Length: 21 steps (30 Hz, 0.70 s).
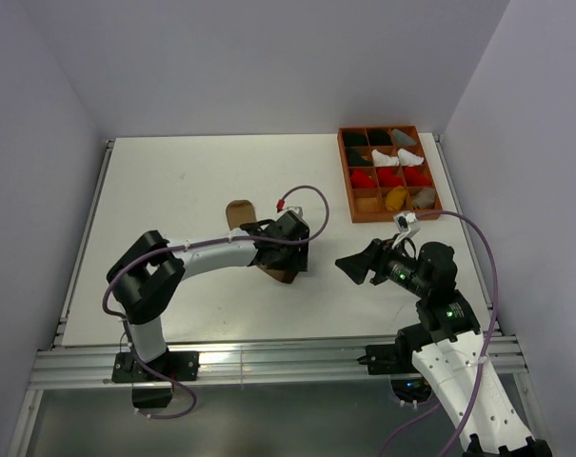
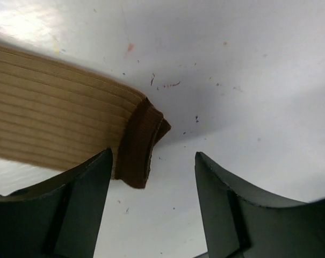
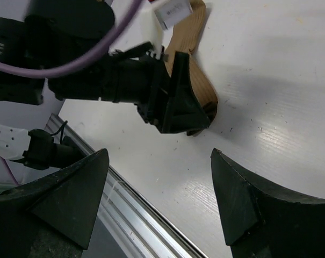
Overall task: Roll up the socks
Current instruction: Move the sock to the center of the board.
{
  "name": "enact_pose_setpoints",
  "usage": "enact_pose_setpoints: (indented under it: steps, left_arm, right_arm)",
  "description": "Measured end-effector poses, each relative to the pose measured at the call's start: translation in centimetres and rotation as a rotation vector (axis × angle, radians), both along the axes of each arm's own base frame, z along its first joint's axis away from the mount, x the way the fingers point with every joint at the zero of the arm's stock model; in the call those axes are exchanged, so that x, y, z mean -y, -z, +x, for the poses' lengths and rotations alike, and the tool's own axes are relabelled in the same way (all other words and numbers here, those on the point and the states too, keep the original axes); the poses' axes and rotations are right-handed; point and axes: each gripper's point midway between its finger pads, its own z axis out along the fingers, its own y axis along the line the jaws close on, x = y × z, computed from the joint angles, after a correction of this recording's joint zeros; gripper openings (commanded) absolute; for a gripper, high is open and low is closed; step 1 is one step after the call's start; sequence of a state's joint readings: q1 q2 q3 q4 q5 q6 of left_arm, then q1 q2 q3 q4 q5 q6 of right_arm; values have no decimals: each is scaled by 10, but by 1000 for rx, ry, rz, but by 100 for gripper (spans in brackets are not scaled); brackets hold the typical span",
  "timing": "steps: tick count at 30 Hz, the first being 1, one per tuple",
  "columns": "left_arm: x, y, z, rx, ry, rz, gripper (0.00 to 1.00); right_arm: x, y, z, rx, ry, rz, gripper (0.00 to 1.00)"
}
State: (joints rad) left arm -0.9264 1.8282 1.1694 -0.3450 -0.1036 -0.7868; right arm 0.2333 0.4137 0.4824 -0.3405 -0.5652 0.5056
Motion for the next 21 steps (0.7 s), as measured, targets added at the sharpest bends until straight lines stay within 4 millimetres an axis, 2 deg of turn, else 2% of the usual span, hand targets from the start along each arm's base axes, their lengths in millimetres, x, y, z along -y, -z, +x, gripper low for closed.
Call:
enact_pose_setpoints:
  steps: [2, 4, 8, 11, 14, 17, 21]
  left_arm:
    - [-3, -15, 0, 17, -9, 12, 67]
    - [-6, -37, 10, 58, -30, 13, 63]
    - [-15, -82, 45, 169, -95, -21, 58]
    - [-39, -93, 77, 218, -165, -19, 53]
    - [-73, -82, 111, 219, -250, 18, 49]
    - [-102, -59, 140, 200, -321, 65, 46]
    - [-129, -19, 158, 139, -376, 127, 45]
  right_arm:
    - [0, 0, 0, 0, 0, -2, 83]
    - [0, 0, -1, 2, 0, -1, 83]
    - [1, -2, -1, 13, 2, 1, 83]
    - [2, -2, -1, 17, 7, 0, 83]
    - [3, 0, 0, 15, 17, -4, 83]
    - [4, 5, -1, 0, 22, -9, 83]
    - [4, 8, -1, -9, 24, -12, 83]
